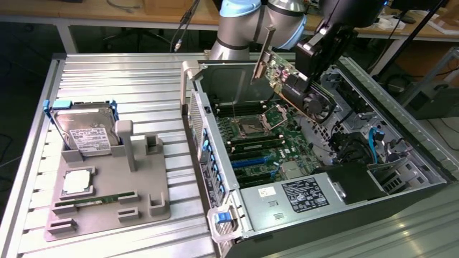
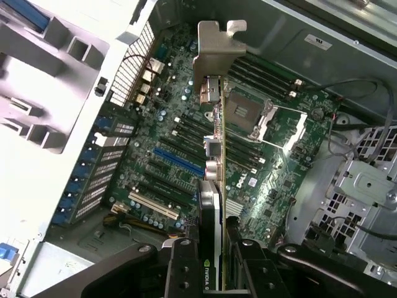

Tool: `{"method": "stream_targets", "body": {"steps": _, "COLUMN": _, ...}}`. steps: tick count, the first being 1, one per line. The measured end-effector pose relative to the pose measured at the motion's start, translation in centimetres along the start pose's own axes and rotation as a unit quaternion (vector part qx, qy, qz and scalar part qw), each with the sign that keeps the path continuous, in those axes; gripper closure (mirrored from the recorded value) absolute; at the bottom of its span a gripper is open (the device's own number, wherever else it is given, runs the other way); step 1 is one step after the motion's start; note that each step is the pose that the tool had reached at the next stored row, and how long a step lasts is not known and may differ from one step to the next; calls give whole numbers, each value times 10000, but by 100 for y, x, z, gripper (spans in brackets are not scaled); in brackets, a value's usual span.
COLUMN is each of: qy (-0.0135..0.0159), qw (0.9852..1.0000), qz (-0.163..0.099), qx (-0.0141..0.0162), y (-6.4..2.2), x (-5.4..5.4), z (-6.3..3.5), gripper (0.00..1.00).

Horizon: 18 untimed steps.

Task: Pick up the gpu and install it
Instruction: 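Insert the gpu into the slot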

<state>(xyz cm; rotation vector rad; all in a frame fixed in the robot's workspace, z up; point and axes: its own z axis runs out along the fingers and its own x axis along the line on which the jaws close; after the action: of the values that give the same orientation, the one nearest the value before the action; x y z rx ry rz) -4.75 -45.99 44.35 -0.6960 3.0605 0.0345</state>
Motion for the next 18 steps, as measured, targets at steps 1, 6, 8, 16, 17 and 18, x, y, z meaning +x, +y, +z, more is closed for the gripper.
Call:
{"method": "stream_targets", "body": {"steps": 1, "qy": 0, "qw": 10000, "qz": -11, "qx": 0, "y": 0, "x": 0, "z": 0, "gripper": 73}}
{"method": "stream_targets", "body": {"steps": 6, "qy": 2, "qw": 10000, "qz": -75, "qx": 0, "y": 0, "x": 0, "z": 0, "gripper": 73}}
{"method": "stream_targets", "body": {"steps": 8, "qy": 2, "qw": 10000, "qz": -97, "qx": 0, "y": 0, "x": 0, "z": 0, "gripper": 73}}
{"method": "stream_targets", "body": {"steps": 16, "qy": 4, "qw": 9998, "qz": -186, "qx": -1, "y": 0, "x": 0, "z": 0, "gripper": 73}}
{"method": "stream_targets", "body": {"steps": 17, "qy": 4, "qw": 9998, "qz": -196, "qx": -1, "y": 0, "x": 0, "z": 0, "gripper": 73}}
{"method": "stream_targets", "body": {"steps": 18, "qy": 5, "qw": 9998, "qz": -206, "qx": -1, "y": 0, "x": 0, "z": 0, "gripper": 73}}
